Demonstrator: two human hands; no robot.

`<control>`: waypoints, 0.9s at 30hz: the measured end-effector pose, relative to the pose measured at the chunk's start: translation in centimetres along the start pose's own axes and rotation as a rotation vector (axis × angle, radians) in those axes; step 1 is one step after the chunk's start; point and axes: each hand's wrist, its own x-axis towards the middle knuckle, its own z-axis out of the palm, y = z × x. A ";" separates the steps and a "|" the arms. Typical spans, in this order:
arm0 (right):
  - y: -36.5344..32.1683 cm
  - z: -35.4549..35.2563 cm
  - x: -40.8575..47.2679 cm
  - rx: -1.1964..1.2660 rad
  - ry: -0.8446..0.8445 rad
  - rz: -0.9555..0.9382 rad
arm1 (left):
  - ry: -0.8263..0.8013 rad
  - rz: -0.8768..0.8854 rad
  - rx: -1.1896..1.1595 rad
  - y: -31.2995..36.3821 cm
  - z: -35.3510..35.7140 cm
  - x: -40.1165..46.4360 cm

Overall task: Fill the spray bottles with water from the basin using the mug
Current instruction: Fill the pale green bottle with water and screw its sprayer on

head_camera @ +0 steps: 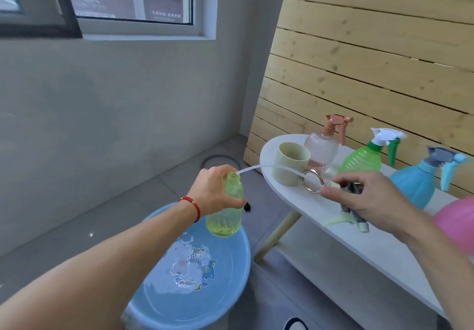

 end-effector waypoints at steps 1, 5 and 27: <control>-0.5 0.7 0.6 -0.008 0.027 -0.040 | -0.001 -0.017 0.006 -0.4 -0.1 0.0; -1.6 2.6 2.4 -0.026 0.071 -0.187 | 0.000 -0.071 0.021 -2.3 -0.7 0.0; -10.8 15.2 9.3 -0.570 -0.426 -0.600 | -0.017 0.026 0.152 -4.5 -1.9 -0.5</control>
